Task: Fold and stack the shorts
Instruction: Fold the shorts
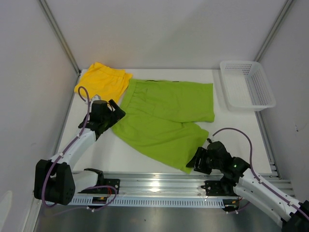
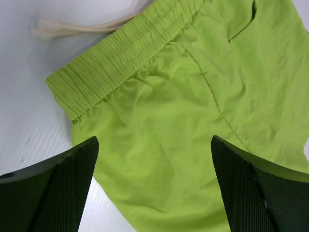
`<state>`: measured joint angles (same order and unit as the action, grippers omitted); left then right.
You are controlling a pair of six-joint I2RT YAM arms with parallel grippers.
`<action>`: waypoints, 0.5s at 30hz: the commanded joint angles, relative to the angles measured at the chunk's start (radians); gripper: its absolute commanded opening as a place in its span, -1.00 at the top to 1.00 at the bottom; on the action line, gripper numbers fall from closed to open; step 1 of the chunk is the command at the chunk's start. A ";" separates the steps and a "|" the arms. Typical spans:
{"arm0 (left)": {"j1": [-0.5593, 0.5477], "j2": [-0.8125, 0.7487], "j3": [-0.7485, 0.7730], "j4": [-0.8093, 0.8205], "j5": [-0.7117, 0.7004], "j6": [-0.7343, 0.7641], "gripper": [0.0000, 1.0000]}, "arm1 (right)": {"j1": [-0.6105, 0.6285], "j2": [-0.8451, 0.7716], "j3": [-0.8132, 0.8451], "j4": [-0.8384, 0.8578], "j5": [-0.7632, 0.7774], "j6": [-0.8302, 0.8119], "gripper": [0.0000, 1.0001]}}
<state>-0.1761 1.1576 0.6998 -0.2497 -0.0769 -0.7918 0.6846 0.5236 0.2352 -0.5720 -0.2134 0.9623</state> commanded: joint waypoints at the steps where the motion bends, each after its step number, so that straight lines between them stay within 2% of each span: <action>1: 0.007 -0.024 -0.019 0.012 -0.012 0.020 -0.98 | 0.039 -0.023 -0.019 0.061 0.037 0.078 -0.18; 8: 0.009 -0.016 -0.026 0.012 -0.026 0.029 -0.98 | 0.098 0.001 -0.068 0.190 0.022 0.141 -0.16; 15: 0.009 -0.021 -0.033 0.016 -0.020 0.034 -0.98 | 0.177 0.006 -0.071 0.264 0.111 0.165 -0.14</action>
<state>-0.1749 1.1576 0.6765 -0.2508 -0.0845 -0.7837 0.8375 0.5232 0.1612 -0.3882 -0.1600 1.1038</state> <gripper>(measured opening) 0.990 0.577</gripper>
